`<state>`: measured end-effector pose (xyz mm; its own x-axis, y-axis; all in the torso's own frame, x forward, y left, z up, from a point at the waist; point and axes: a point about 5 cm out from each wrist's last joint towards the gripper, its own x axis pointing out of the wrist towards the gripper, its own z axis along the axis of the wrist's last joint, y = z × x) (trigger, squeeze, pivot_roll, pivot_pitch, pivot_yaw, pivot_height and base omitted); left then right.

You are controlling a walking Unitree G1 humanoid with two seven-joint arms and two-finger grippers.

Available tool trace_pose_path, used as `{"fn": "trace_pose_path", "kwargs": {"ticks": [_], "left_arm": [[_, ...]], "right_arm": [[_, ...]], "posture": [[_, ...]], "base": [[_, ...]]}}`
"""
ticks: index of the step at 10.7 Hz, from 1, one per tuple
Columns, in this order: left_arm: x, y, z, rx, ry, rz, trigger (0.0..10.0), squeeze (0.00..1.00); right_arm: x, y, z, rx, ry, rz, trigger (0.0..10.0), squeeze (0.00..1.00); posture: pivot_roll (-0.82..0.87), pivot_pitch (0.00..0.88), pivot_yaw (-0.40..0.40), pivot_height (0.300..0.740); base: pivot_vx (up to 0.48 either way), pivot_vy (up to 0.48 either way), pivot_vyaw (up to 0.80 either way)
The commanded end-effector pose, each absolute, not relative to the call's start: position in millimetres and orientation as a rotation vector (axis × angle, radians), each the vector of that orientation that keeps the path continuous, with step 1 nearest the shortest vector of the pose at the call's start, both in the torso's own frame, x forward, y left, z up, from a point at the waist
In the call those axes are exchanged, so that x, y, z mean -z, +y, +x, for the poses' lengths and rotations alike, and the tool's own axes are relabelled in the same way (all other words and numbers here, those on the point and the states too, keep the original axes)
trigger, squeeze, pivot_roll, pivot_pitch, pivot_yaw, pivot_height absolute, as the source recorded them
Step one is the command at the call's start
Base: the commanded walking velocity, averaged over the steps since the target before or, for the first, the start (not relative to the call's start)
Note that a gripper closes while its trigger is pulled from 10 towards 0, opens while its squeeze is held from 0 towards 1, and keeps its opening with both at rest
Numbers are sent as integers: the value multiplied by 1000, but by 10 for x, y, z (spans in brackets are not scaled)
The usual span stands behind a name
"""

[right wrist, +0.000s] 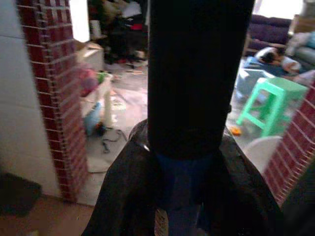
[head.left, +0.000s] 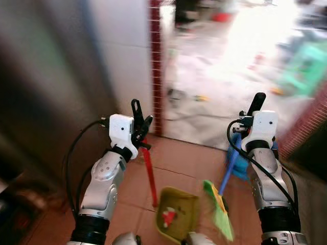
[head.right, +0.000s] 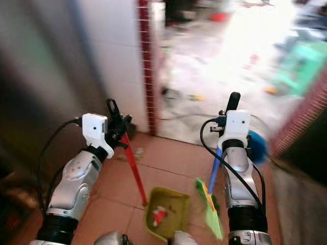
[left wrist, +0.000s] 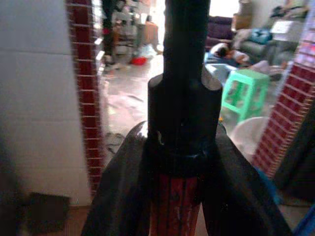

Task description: Sweep floor

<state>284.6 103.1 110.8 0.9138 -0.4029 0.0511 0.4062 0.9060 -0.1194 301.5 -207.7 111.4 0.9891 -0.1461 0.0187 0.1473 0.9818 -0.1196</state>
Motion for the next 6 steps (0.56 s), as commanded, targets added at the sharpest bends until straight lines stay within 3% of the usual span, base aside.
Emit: {"fn": "trace_pose_path", "kwargs": {"ticks": [1,4,6], "left_arm": [[-1246,1042,2884,423,-81,-130,10000,0],[-1228,1055,2884,426,-74,-169,10000,0],[-1219,1042,2872,435,-68,-176,10000,0]], "right_arm": [[-1152,-2043,3035,147,-24,-117,10000,0],[-1135,-2033,3025,141,-18,-122,10000,0],[-1139,-2049,3026,146,-21,-130,10000,0]], "posture": [[-82,0,31,740],[-84,0,27,740],[-85,0,28,740]], "base": [[0,0,-800],[0,0,-800],[0,0,-262]]}}
